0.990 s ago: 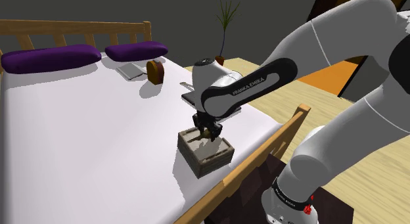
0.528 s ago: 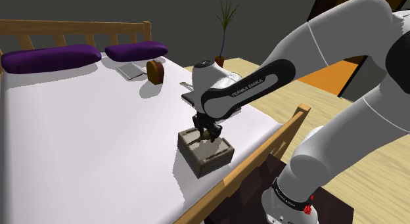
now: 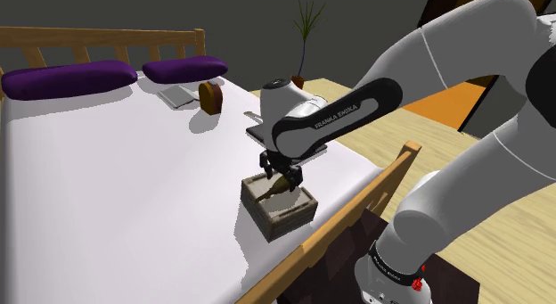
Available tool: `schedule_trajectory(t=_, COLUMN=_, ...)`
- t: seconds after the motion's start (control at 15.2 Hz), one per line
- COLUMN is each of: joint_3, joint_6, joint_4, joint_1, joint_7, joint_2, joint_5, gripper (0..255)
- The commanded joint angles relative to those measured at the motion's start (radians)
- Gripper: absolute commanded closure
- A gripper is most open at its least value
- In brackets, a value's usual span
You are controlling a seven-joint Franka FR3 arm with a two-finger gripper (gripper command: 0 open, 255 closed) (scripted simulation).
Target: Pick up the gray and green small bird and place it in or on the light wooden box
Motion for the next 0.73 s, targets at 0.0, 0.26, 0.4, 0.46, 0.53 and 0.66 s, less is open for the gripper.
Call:
schedule_trajectory(t=0.0, joint_3=-0.003, joint_6=-0.059, joint_4=0.028, joint_1=0.007, joint_7=-0.009, joint_2=-0.031, joint_5=0.013, gripper=0)
schedule_trajectory(t=0.26, joint_3=-0.007, joint_6=-0.127, joint_4=0.068, joint_1=0.013, joint_7=-0.017, joint_2=-0.061, joint_5=0.023, gripper=0)
schedule_trajectory(t=0.4, joint_3=-0.007, joint_6=-0.127, joint_4=0.068, joint_1=0.013, joint_7=-0.017, joint_2=-0.061, joint_5=0.023, gripper=0)
schedule_trajectory(t=0.46, joint_3=-0.007, joint_6=-0.127, joint_4=0.068, joint_1=0.013, joint_7=-0.017, joint_2=-0.061, joint_5=0.023, gripper=0)
schedule_trajectory(t=0.53, joint_3=-0.007, joint_6=-0.127, joint_4=0.068, joint_1=0.013, joint_7=-0.017, joint_2=-0.061, joint_5=0.023, gripper=0)
schedule_trajectory(t=0.66, joint_3=-0.007, joint_6=-0.127, joint_4=0.068, joint_1=0.013, joint_7=-0.017, joint_2=-0.061, joint_5=0.023, gripper=0)
